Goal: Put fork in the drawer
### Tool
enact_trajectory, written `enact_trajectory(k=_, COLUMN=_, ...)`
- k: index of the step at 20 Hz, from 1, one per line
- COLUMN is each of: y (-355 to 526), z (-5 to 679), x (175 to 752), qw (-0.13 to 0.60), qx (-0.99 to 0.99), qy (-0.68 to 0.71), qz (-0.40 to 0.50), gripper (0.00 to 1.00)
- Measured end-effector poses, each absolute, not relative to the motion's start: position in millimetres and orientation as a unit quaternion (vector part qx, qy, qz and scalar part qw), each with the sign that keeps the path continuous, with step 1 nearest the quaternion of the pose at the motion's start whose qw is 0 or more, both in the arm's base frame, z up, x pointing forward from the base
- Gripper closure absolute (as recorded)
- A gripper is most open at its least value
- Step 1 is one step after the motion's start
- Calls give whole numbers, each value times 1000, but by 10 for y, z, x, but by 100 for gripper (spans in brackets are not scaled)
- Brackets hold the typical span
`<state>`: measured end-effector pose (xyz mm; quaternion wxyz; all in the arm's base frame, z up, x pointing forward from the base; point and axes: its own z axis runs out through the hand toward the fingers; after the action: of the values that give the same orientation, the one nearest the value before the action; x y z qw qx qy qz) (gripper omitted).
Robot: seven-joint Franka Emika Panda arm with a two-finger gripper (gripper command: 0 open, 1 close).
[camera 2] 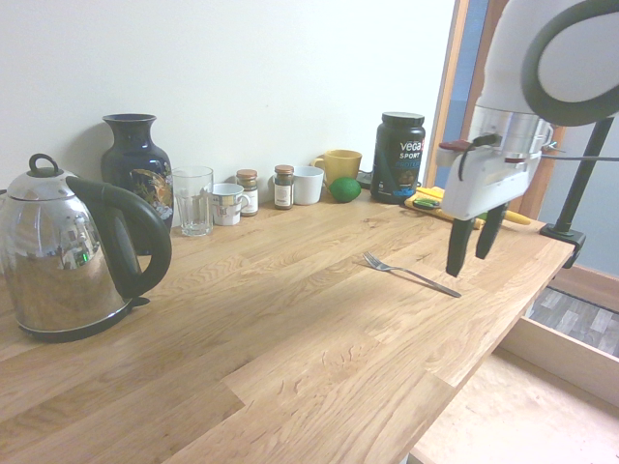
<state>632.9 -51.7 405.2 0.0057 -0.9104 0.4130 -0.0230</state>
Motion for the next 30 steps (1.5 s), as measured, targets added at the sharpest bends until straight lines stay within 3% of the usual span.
enact_trajectory(k=28, y=-797, z=3366, x=7352, qw=-17, qx=-922, qy=388, qz=-3, gripper=0)
enact_trajectory(k=29, y=-806, z=3352, x=7359, qw=-17, qx=-921, qy=388, qz=-2, gripper=100)
enact_trajectory(k=30, y=-812, z=3341, x=7365, qw=-17, qx=-921, qy=389, qz=-2, gripper=100)
